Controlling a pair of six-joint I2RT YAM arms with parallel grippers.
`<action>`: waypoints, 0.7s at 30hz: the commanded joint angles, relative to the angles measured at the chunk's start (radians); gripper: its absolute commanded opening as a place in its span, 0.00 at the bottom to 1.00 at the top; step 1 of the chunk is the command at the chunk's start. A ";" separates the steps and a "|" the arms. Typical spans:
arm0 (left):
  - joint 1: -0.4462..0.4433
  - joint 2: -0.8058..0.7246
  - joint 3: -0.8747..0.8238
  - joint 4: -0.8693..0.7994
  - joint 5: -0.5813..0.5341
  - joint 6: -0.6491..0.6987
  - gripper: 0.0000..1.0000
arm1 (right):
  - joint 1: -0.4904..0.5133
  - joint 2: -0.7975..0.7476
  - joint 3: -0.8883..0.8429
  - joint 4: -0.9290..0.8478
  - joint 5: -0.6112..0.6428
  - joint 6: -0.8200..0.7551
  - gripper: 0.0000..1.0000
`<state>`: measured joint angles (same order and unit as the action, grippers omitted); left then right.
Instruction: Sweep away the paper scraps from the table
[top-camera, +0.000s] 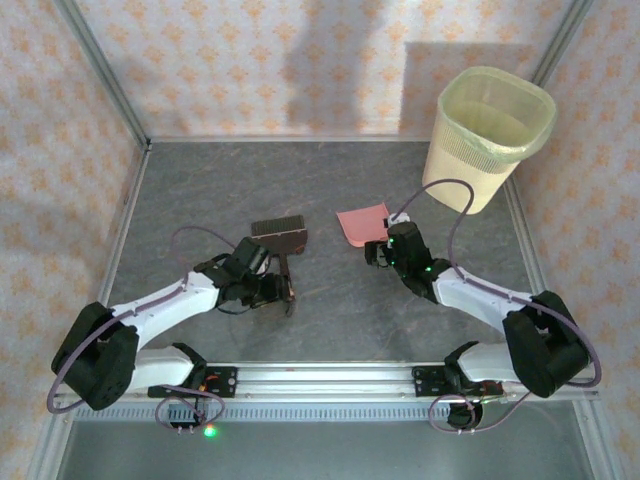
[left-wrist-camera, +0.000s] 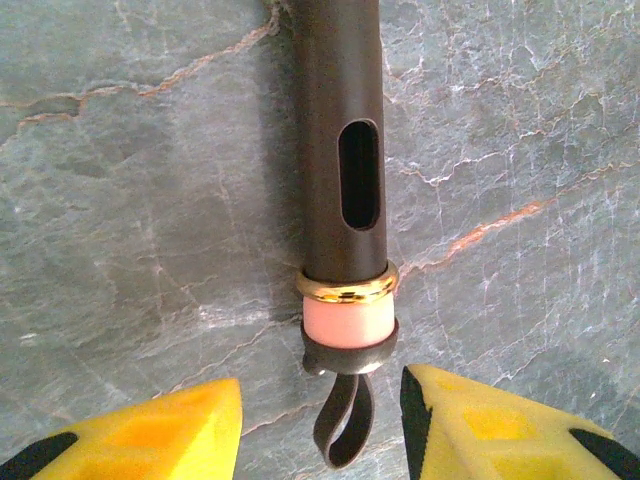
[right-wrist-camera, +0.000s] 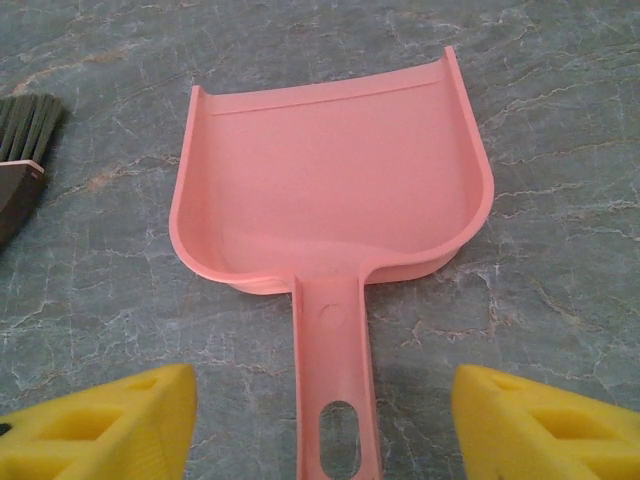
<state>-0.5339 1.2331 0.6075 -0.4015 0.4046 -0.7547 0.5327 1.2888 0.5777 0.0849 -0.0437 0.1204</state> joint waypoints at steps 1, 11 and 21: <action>0.010 -0.028 0.024 -0.037 -0.046 0.003 0.46 | -0.006 -0.025 -0.015 0.017 0.034 0.013 0.67; 0.004 -0.177 0.028 -0.062 -0.149 0.004 0.68 | -0.008 -0.179 -0.088 0.051 0.166 0.035 0.67; -0.057 -0.542 0.054 -0.282 -0.704 -0.148 1.00 | -0.164 -0.570 -0.277 0.049 0.331 0.223 0.75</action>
<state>-0.5838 0.7471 0.6365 -0.5697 -0.0513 -0.8284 0.4183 0.7895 0.3389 0.1295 0.2092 0.2436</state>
